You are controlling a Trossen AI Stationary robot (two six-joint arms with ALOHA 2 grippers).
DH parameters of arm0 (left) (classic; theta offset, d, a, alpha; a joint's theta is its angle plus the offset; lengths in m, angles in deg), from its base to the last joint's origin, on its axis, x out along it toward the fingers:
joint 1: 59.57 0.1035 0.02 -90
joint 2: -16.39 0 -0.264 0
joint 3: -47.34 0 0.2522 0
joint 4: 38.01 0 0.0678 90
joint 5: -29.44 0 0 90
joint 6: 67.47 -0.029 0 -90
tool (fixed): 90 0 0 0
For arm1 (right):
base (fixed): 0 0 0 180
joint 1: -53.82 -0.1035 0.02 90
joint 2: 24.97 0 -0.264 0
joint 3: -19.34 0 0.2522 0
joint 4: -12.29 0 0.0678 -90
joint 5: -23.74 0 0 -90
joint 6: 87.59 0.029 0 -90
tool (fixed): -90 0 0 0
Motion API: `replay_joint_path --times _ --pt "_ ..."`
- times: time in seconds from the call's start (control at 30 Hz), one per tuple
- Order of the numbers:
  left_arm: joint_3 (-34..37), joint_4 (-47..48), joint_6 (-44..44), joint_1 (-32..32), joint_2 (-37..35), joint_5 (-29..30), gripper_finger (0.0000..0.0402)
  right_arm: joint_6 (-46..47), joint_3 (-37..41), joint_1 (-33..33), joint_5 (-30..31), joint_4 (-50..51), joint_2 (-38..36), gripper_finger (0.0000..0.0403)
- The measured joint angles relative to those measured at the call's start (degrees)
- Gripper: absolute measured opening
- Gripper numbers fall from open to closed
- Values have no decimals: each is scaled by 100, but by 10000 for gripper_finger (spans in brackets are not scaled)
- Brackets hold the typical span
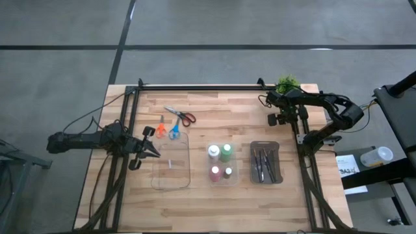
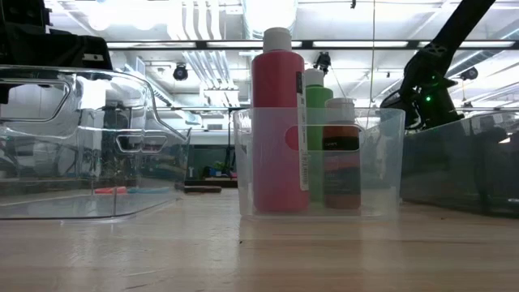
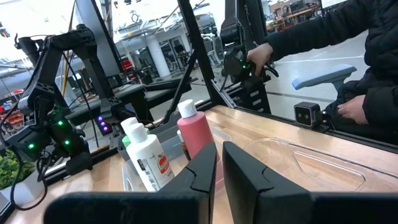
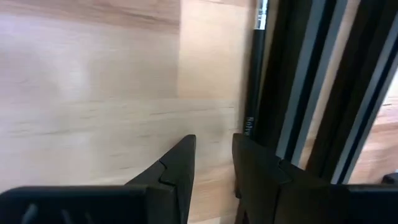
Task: Pick & Place Paint Supplies
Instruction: Put the silver paintbrush into the black bin
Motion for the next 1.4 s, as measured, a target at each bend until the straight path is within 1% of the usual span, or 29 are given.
replay_joint_path --times 0.17,0.43,0.6,0.77,0.93,1.17,1.4 --pt "0 -1 -1 0 0 -1 35 -16 -89 -12 -164 -38 -81 109" --pt "1 -2 0 2 0 0 35 -29 -106 -3 56 80 -257 109" --pt "0 -1 0 0 0 -1 35 -221 -64 226 197 107 -248 109" --pt "0 0 0 0 0 1 35 -157 103 414 156 100 -183 108" --pt "0 0 0 1 0 0 36 -328 243 630 -232 -54 -127 108" --pt "1 -2 0 0 0 -1 36 -411 141 672 -375 -49 -209 108" --pt "0 0 0 2 0 2 36 -723 -81 665 -1380 -290 -418 108"
